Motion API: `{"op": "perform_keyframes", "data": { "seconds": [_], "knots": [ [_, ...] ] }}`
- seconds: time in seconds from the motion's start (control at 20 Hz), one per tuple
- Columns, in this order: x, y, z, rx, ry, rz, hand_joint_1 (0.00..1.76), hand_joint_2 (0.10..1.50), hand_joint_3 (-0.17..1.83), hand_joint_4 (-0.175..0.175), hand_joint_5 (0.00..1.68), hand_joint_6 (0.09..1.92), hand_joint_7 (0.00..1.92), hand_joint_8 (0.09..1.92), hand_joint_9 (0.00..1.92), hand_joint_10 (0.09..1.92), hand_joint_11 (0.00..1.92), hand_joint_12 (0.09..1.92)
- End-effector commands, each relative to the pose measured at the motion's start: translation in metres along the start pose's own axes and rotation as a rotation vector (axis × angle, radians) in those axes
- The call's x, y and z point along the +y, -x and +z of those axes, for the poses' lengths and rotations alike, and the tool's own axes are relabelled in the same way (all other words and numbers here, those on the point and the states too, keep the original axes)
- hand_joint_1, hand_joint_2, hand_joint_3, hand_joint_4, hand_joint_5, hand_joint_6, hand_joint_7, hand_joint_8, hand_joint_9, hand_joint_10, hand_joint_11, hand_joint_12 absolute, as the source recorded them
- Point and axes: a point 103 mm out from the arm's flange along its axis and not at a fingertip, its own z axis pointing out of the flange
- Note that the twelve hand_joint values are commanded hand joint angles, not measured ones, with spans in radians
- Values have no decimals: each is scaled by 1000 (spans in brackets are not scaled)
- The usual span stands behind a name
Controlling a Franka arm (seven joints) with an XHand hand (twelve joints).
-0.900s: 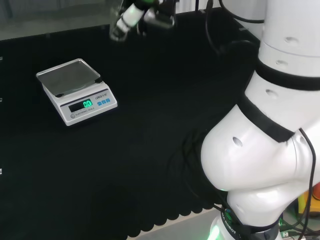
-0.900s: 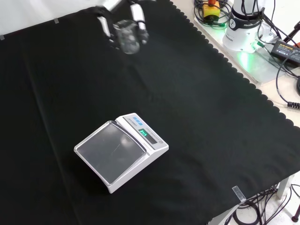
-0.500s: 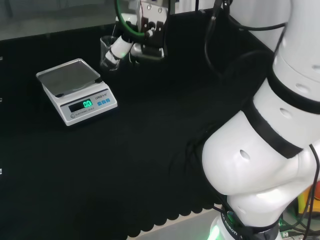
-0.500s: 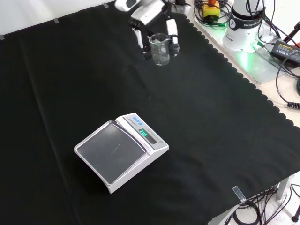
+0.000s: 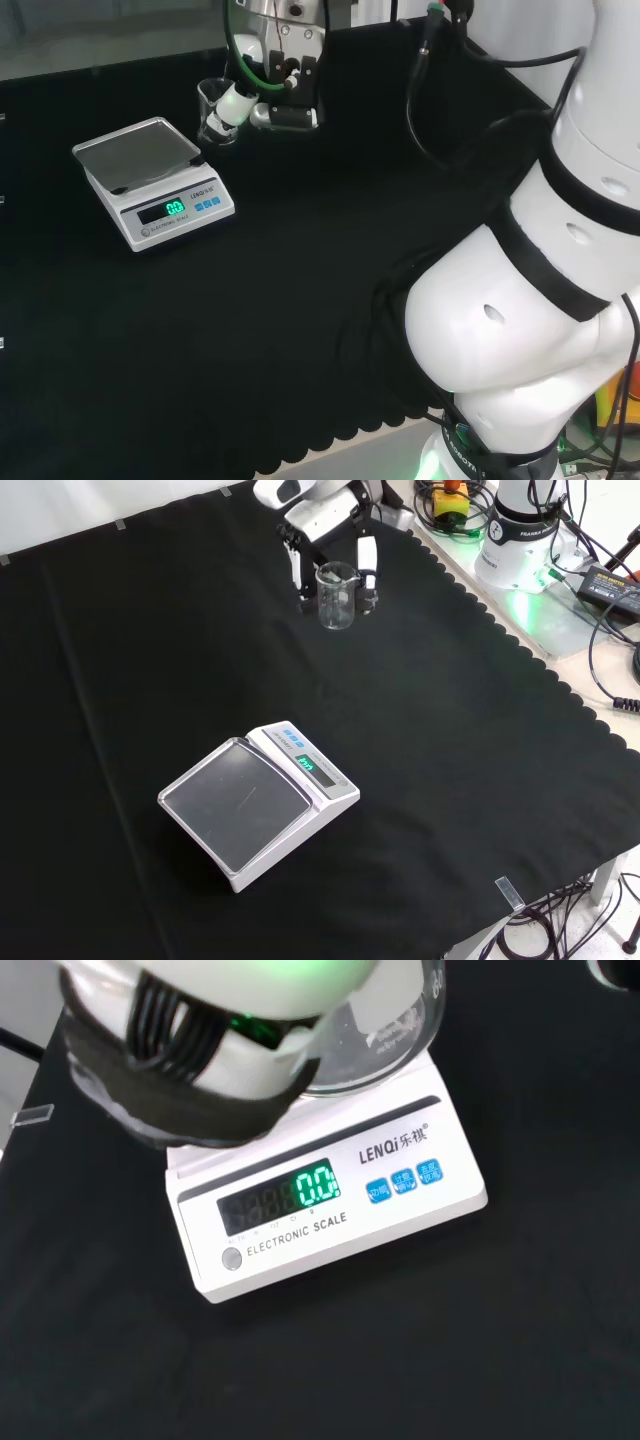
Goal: Put the beaker on the electronic balance.
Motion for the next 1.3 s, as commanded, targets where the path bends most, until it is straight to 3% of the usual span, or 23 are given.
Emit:
{"op": "perform_keyframes", "data": {
  "seconds": [0.05, 0.35, 0.5, 0.85, 1.3],
  "knots": [
    [79, -4, 7, -166, -30, -56, 1332, 614, 618, -175, 1472, 234, 1550, 161, 1904, 87, 1659, 545],
    [137, -32, 24, -280, 25, -129, 1332, 615, 617, -175, 1471, 235, 1549, 163, 1905, 87, 1657, 547],
    [161, -53, 34, -283, 7, -152, 1332, 615, 616, -175, 1471, 236, 1548, 164, 1907, 87, 1655, 547],
    [201, -98, 49, -276, -14, -150, 1332, 616, 616, -175, 1469, 238, 1547, 167, 1907, 87, 1652, 549],
    [238, -119, 63, -218, -24, -135, 1332, 616, 615, -175, 1468, 242, 1545, 171, 1909, 87, 1650, 551]
  ]
}}
